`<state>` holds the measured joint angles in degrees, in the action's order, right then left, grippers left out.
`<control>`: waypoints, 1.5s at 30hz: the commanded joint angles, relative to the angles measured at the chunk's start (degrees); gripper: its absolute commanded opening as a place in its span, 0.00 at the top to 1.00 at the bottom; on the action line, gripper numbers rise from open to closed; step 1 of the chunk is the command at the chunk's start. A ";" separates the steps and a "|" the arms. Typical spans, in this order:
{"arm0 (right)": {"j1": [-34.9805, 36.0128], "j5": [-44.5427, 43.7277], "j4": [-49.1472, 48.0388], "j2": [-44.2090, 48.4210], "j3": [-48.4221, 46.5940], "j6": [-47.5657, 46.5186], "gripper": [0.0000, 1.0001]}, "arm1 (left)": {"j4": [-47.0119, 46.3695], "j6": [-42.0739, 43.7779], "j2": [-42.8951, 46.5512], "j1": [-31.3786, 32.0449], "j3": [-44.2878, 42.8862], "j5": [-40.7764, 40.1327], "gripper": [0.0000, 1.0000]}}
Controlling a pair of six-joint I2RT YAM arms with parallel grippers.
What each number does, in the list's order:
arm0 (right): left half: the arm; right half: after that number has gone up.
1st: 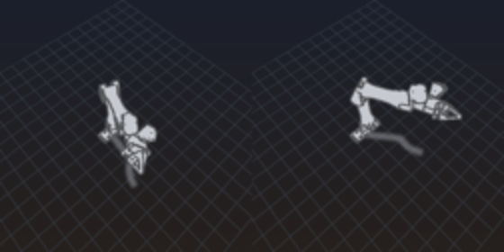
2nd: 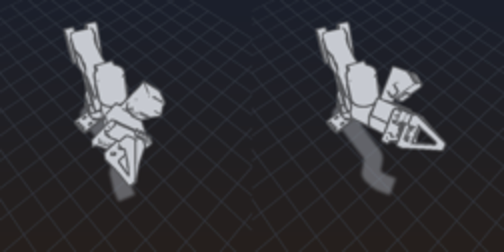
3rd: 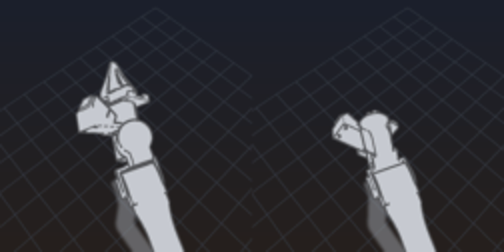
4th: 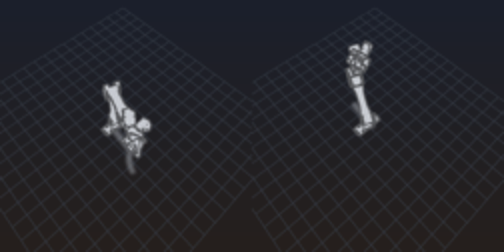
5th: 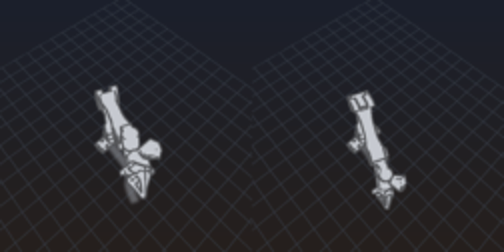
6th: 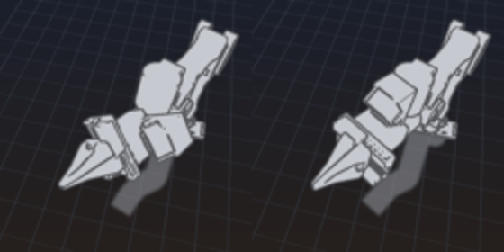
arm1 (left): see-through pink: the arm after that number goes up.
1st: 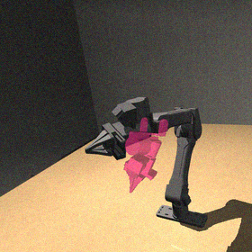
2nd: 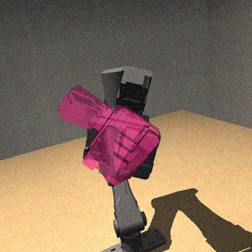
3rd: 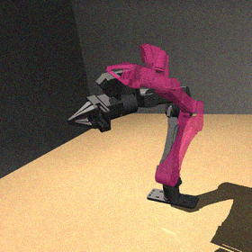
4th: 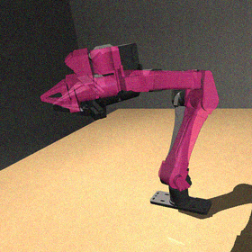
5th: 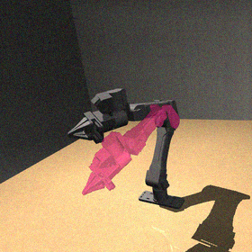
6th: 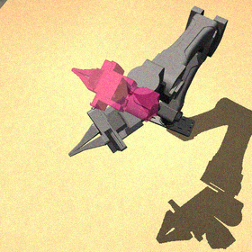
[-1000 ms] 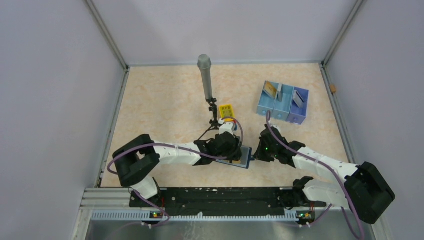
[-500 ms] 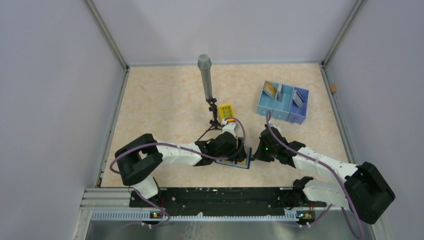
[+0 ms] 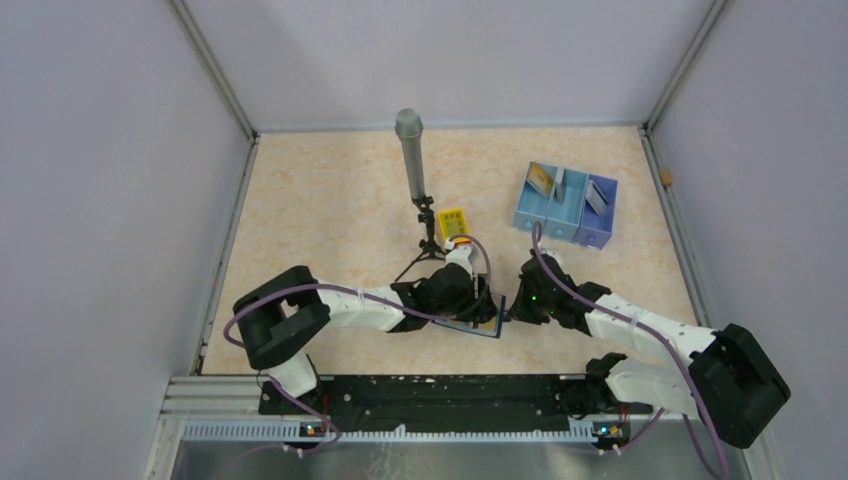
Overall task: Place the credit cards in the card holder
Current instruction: Insert the credit card into the card holder, then close the card holder at the center of the board.
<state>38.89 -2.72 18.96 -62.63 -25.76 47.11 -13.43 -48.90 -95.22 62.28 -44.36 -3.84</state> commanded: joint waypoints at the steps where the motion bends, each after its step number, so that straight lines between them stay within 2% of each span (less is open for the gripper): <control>1: 0.67 -1.08 -0.68 1.18 0.15 0.65 1.00 | -4.39 -0.62 2.53 0.16 0.67 1.02 0.31; 8: 0.72 -2.68 0.87 1.35 -0.33 0.67 1.00 | 5.08 -1.00 14.28 -3.65 6.24 -1.06 0.17; 13: 0.72 -2.85 1.04 1.51 -0.37 0.74 1.00 | 8.00 -3.17 18.48 -9.95 11.99 5.81 0.11; 17: 0.74 -2.73 0.87 1.55 -0.36 0.88 1.00 | 7.22 -4.18 20.10 -11.23 15.30 7.80 0.10; 25: 0.87 -2.73 0.85 1.15 -0.43 1.18 1.00 | -1.79 -8.96 18.20 -12.09 19.03 16.04 0.10; 28: 1.18 -2.75 0.64 0.73 -0.43 1.46 1.00 | -8.17 -10.34 17.28 -12.13 20.57 19.24 0.10; 34: 1.70 -2.32 -0.67 0.15 -0.19 1.79 1.00 | -16.56 -10.74 17.40 -12.10 22.04 20.89 0.11; 45: 3.32 -1.03 -3.63 -1.45 -0.03 2.59 1.00 | -21.28 -5.67 14.19 -11.84 15.10 25.10 0.12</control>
<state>40.47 -5.85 18.70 -63.13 -25.76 48.27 -26.20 -57.06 -79.75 50.04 -24.12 17.85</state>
